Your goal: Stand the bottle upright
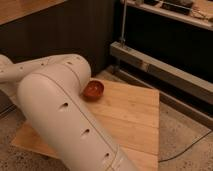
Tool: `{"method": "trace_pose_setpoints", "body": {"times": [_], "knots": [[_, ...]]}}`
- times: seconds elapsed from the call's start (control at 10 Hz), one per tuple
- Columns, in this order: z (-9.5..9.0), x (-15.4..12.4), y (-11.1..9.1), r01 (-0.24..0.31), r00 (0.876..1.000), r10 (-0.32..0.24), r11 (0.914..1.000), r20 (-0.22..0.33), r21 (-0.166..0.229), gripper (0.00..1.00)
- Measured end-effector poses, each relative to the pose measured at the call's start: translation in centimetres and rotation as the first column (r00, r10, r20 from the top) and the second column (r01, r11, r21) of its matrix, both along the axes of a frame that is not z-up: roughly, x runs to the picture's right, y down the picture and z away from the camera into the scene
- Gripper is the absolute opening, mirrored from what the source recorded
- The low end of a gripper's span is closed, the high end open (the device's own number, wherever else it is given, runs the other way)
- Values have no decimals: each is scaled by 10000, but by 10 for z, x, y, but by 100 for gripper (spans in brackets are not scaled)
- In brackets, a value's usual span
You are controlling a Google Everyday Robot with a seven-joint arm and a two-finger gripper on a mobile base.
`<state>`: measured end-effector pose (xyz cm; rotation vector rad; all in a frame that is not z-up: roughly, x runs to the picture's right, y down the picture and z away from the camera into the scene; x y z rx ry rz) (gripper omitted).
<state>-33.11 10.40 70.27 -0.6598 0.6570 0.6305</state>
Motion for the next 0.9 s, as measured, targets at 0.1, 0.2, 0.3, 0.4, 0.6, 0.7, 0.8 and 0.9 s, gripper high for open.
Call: {"method": "trace_pose_setpoints", "body": {"times": [0.1,0.2,0.3,0.4,0.6,0.7,0.8,0.9], "knots": [[5,-2,-1,-139,9999,138,9999,58,69,64],[11,-2,-3,-238,9997,236,9995,89,218,65],[11,-3,-4,-307,9995,304,9992,109,274,65],[11,-3,-5,-369,9993,366,9988,113,317,65],[11,-1,-9,-477,9988,473,9978,102,466,65],[11,0,-10,-497,9987,493,9975,98,503,65],[10,2,-12,-525,9986,521,9971,91,558,65],[9,4,-14,-533,9986,529,9966,75,630,65]]}}
